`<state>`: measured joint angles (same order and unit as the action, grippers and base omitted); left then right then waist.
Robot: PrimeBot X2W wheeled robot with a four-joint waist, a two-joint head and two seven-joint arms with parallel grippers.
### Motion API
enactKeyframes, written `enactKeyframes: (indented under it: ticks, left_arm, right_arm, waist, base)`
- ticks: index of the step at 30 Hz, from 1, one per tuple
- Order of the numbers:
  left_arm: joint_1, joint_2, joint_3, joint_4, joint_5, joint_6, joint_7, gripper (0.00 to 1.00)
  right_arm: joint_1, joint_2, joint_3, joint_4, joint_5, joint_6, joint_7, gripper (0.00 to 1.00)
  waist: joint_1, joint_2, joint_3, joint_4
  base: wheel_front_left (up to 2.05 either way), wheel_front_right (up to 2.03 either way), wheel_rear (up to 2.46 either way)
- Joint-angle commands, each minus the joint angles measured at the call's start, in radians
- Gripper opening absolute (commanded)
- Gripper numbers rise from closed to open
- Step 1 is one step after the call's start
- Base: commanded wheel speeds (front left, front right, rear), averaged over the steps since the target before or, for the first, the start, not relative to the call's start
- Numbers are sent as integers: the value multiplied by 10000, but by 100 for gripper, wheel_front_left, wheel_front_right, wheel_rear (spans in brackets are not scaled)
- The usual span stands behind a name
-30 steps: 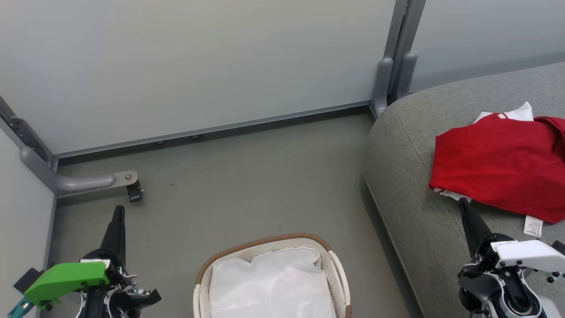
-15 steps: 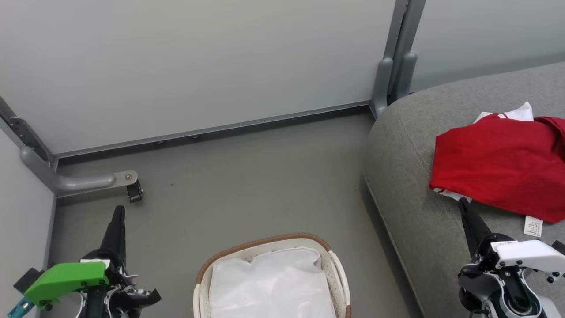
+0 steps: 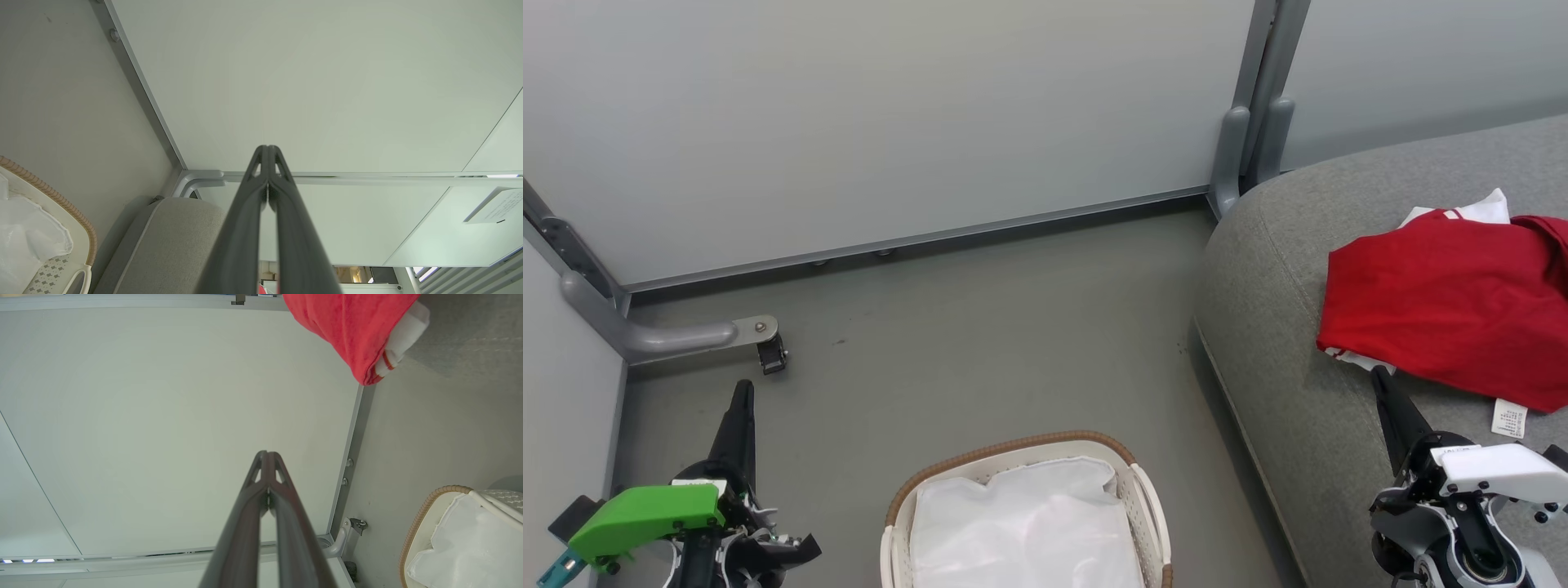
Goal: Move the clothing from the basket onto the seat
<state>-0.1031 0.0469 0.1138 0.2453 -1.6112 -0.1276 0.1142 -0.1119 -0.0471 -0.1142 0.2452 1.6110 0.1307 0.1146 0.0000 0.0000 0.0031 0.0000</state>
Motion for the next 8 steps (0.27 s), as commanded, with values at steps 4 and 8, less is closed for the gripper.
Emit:
enactKeyframes:
  ticks: [4, 8]
  left_arm:
    - [-120, 62, 18, -18, -34, -61, 34, 0]
    - [-120, 62, 17, -18, -35, -60, 34, 0]
  right_arm:
    - [72, -59, -20, -26, 38, 0, 24, 0]
    - [73, -59, -20, -26, 38, 0, 24, 0]
  waist:
    - [0, 0, 0, 0]
    - [0, 0, 0, 0]
  base:
    - [0, 0, 0]
    - [0, 0, 0]
